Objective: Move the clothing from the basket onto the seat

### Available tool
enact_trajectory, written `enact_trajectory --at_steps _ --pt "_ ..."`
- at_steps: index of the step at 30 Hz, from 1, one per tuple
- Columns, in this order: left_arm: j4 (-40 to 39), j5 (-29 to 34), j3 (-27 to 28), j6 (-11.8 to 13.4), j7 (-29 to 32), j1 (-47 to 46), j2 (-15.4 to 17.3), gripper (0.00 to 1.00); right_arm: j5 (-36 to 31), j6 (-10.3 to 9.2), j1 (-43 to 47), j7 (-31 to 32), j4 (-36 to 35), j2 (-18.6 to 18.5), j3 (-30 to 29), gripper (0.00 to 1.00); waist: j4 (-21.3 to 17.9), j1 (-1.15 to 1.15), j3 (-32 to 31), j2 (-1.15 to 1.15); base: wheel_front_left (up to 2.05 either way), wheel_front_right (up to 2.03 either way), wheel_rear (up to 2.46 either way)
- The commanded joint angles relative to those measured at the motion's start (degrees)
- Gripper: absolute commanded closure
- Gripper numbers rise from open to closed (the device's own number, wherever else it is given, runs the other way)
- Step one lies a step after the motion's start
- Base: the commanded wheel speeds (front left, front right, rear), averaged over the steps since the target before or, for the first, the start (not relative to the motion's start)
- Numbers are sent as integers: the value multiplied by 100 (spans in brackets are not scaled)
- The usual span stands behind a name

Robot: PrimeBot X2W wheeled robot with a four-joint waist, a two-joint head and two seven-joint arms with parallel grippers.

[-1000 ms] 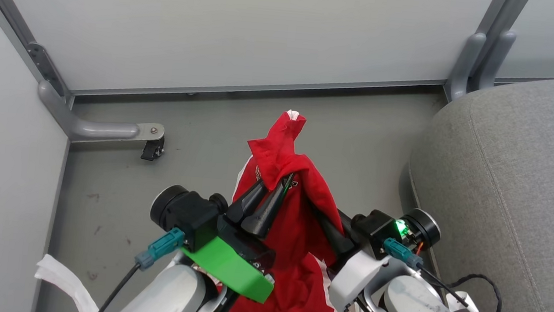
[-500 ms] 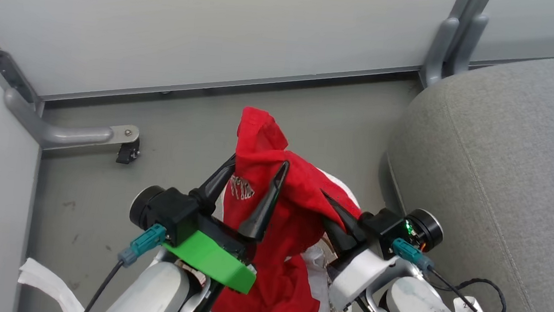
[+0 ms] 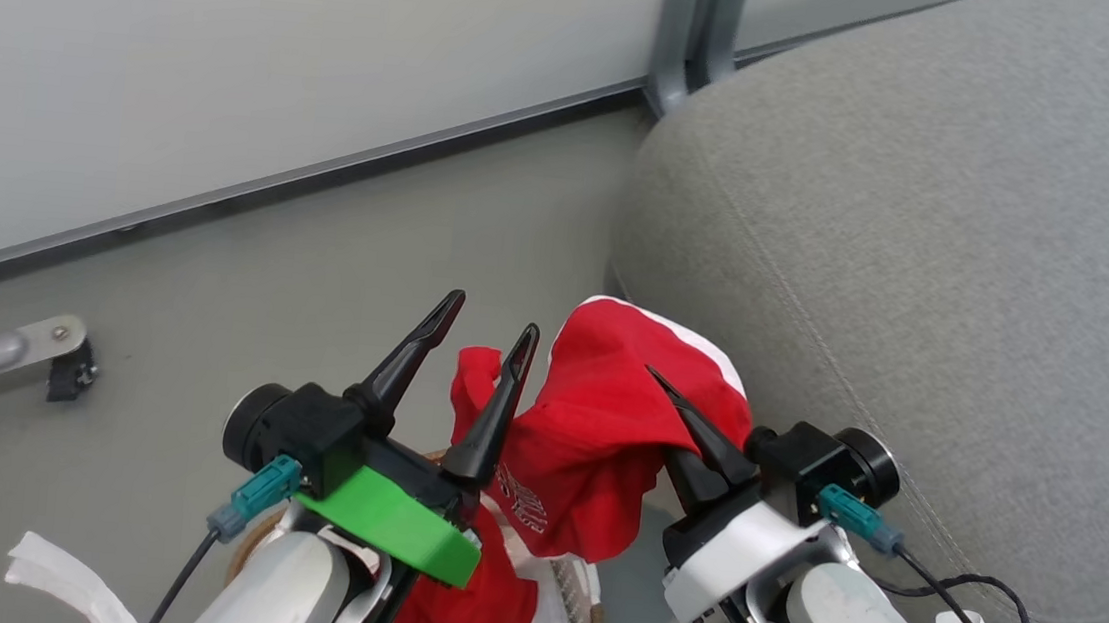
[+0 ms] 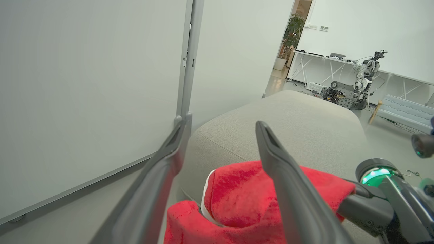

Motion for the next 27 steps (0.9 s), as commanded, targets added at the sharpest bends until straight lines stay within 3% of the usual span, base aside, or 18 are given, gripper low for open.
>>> enact_trajectory --at_steps 1,7,16,19,27 --pt "17 56 7 -21 -1 60 62 0 35 -6 105 -28 -64 -4 -27 100 -852 0 188 0 0 0 0" --pt "21 76 -41 -21 -1 46 102 0 59 -6 189 -28 -207 -5 -263 100 -1441 0 345 0 0 0 0" --pt "33 -3 -348 -21 -1 -238 307 0 -422 -6 -287 -28 -319 -46 -854 100 -1539 0 825 0 0 0 0" --pt "-8 24 -337 -21 -1 -264 429 0 -563 -6 -724 -28 -275 -278 -972 100 -1539 0 1050 0 0 0 0" --pt "-158 10 -458 -21 -1 -534 834 0 -928 -6 -2175 -28 -160 -1171 -1754 100 -1079 0 1823 0 0 0 0"
